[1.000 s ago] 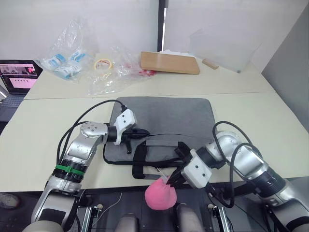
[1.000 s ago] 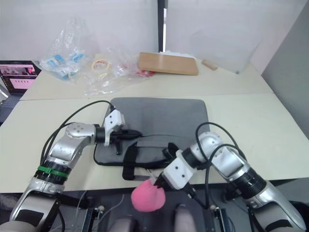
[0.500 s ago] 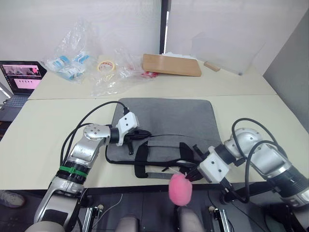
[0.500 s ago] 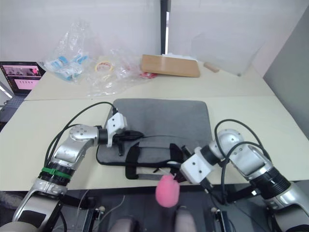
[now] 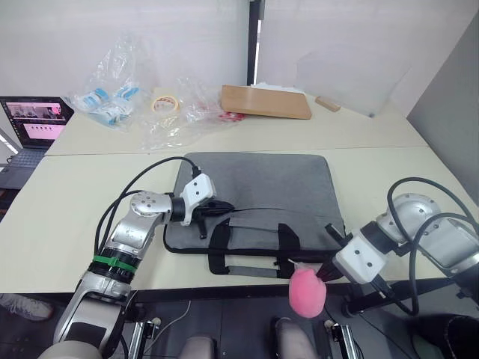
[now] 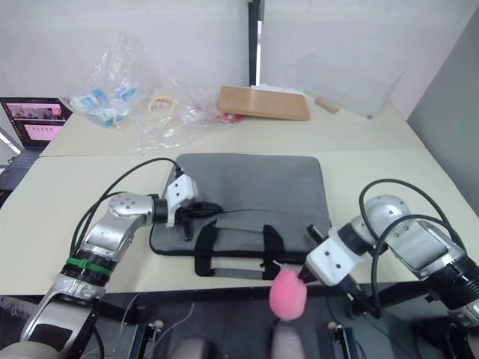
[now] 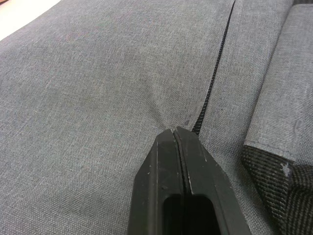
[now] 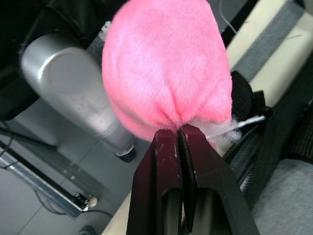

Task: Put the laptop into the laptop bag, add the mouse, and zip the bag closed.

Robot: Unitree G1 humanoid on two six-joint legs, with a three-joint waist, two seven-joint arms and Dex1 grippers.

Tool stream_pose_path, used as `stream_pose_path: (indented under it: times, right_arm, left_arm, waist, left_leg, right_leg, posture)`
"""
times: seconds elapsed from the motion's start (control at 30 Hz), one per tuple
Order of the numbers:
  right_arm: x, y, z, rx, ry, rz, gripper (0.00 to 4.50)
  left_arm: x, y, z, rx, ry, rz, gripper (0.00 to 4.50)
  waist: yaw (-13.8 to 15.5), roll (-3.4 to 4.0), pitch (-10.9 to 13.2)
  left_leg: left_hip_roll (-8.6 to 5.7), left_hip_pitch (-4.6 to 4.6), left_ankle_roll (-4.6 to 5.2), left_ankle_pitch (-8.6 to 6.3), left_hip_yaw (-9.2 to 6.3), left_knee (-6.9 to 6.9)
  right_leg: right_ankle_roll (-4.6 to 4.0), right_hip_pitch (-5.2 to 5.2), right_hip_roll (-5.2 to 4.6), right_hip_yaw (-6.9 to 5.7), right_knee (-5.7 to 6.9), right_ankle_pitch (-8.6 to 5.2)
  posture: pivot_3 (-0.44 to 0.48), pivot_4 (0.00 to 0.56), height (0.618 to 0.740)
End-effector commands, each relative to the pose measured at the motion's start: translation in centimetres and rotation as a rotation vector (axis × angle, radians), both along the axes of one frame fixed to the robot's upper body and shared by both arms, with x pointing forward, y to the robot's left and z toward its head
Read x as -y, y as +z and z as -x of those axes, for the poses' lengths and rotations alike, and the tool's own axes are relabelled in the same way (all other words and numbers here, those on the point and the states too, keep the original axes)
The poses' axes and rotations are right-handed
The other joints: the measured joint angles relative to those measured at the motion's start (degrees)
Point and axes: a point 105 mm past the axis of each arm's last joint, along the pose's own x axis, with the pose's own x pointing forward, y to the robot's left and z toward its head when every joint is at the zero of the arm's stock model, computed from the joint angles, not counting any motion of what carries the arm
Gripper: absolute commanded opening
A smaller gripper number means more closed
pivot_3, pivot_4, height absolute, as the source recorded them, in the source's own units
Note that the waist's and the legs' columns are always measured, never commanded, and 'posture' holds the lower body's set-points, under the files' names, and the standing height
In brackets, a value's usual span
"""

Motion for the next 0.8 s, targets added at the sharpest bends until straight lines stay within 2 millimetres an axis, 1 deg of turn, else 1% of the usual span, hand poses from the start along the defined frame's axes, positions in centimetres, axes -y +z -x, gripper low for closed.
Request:
stream_pose_path:
  times: [0.03, 0.2, 0.3, 0.53, 0.67, 0.8]
  right_arm:
    - [1.8, 0.5, 0.0, 0.001, 0.021, 0.076, 0.03]
    - [4.0, 0.4, -0.6, 0.027, -0.003, 0.16, 0.03]
    - [5.0, 0.4, -0.7, 0.029, -0.009, 0.201, 0.03]
    - [8.3, 0.2, -1.4, 0.06, -0.03, 0.34, 0.03]
    - [9.5, 0.2, -1.9, 0.078, -0.04, 0.388, 0.03]
    - [10.5, 0.7, -3.1, 0.126, -0.039, 0.448, 0.03]
  left_arm:
    - [-1.4, -5.0, 0.8, -0.148, 0.058, -0.122, 0.0]
    - [-1.3, -5.1, 0.7, -0.145, 0.064, -0.112, 0.0]
    - [-1.3, -5.2, 0.8, -0.143, 0.064, -0.111, 0.0]
    - [-1.1, -5.2, 0.9, -0.141, 0.067, -0.096, 0.0]
    - [-1.2, -5.3, 0.9, -0.14, 0.071, -0.093, 0.0]
    - [-1.2, -5.3, 1.0, -0.139, 0.073, -0.092, 0.0]
  waist:
    - [0.1, 0.04, 0.0]
    - [0.2, 0.13, -0.1]
    - [0.3, 0.16, -0.1]
    - [0.3, 0.22, -0.1]
    - [0.2, 0.26, -0.2]
    - [0.1, 0.35, -0.2]
  left_leg:
    - [0.0, 0.0, 0.0, 0.0, 0.0, 0.0]
    - [0.0, 0.03, 0.0, 0.0, 0.04, 0.0]
    - [0.0, 0.04, 0.0, 0.0, 0.05, 0.0]
    - [0.0, 0.19, 0.0, 0.0, 0.1, 0.0]
    - [0.0, 0.25, 0.0, 0.0, 0.11, 0.0]
    - [0.0, 0.3, 0.0, 0.0, 0.14, 0.0]
  right_leg:
    - [0.0, 0.0, 0.0, 0.0, 0.0, 0.0]
    - [0.0, 0.01, 0.0, 0.03, -0.02, 0.0]
    - [-0.01, 0.01, 0.0, 0.05, -0.03, -0.01]
    - [-0.03, 0.06, 0.0, 0.1, -0.06, -0.05]
    - [-0.04, 0.12, 0.0, 0.12, -0.06, -0.06]
    - [-0.04, 0.14, 0.0, 0.15, -0.06, -0.07]
  posture:
    - [0.0, 0.15, 0.74]
    - [0.0, 0.15, 0.74]
    - [0.0, 0.15, 0.74]
    - [0.0, 0.15, 0.74]
    - [0.0, 0.15, 0.74]
    - [0.0, 0.15, 0.74]
